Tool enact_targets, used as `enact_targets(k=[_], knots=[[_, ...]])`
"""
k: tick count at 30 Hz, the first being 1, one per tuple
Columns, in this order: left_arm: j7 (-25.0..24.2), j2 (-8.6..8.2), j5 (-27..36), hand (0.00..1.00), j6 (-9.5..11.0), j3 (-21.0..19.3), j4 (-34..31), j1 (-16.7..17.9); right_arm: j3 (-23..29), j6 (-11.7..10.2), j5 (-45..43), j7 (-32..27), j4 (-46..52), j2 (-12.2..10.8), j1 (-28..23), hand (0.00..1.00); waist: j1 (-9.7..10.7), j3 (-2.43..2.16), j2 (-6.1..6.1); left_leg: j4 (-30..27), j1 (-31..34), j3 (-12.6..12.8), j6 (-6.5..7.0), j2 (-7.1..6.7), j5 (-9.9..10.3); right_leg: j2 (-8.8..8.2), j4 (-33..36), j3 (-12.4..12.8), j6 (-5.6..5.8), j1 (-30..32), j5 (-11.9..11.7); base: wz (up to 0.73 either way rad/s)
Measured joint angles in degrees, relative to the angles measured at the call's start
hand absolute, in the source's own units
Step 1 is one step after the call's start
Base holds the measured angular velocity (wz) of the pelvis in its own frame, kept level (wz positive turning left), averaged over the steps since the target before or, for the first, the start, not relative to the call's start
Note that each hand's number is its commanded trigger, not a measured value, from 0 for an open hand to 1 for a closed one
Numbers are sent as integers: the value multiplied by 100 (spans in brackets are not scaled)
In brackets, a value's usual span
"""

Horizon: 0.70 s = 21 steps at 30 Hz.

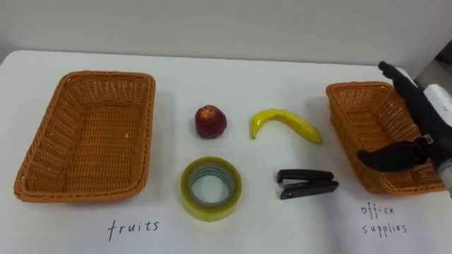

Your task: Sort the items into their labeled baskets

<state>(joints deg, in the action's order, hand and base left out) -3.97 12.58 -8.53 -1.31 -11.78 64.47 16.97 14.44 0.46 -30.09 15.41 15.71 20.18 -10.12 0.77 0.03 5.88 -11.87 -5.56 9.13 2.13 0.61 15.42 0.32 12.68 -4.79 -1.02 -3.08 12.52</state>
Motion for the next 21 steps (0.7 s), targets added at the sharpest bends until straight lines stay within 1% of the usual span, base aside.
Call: enact_targets(k=[2, 4, 6, 10, 11, 16, 21], knots=[[1, 0, -1, 0, 1, 20, 35, -10, -105, 0, -27, 66, 69, 0, 0, 0, -4, 1, -3, -19, -4, -3, 0, 2, 0, 2, -1, -2, -1, -13, -1, 0], [1, 3, 0, 0, 5, 26, 135, -78, -200, -4, -17, 110, 94, 1, 1, 0, -60, 3, 0, -47, -4, -5, 0, 6, 0, -10, -1, -5, -2, -31, -5, 0], [-10, 2, 1, 0, 5, 25, 222, -161, -201, -9, -8, 164, 101, 0, 4, 0, -118, 5, -3, -57, -2, -6, 0, 6, 0, -12, -1, -7, -2, -70, -7, 2], [-13, 2, 2, 0, 6, 22, 236, -209, -201, -14, 41, 293, 289, 0, 4, 0, -134, 21, -16, -80, 17, -4, -1, 14, 1, -12, 0, -44, -6, -92, -13, 4], [-12, 3, 2, 0, 6, 21, 255, -233, -202, -44, 63, 309, 361, 0, 5, 0, -140, 27, -24, -78, 18, 0, -2, 22, 1, -10, 0, -43, -12, -90, -25, 0], [4, 5, 2, 0, 19, 22, 405, -382, -205, -47, 58, 350, 426, 0, 5, 0, -234, 29, -27, -75, 32, 1, -4, 41, 3, 15, 7, -54, -28, -90, -46, 0], [74, 5, 0, 0, 64, 6, 411, -385, -203, -63, 66, 348, 593, 0, 5, 0, -264, 31, -31, -86, 50, -33, -5, 45, 3, 19, -4, -86, -30, -88, -54, 2]])
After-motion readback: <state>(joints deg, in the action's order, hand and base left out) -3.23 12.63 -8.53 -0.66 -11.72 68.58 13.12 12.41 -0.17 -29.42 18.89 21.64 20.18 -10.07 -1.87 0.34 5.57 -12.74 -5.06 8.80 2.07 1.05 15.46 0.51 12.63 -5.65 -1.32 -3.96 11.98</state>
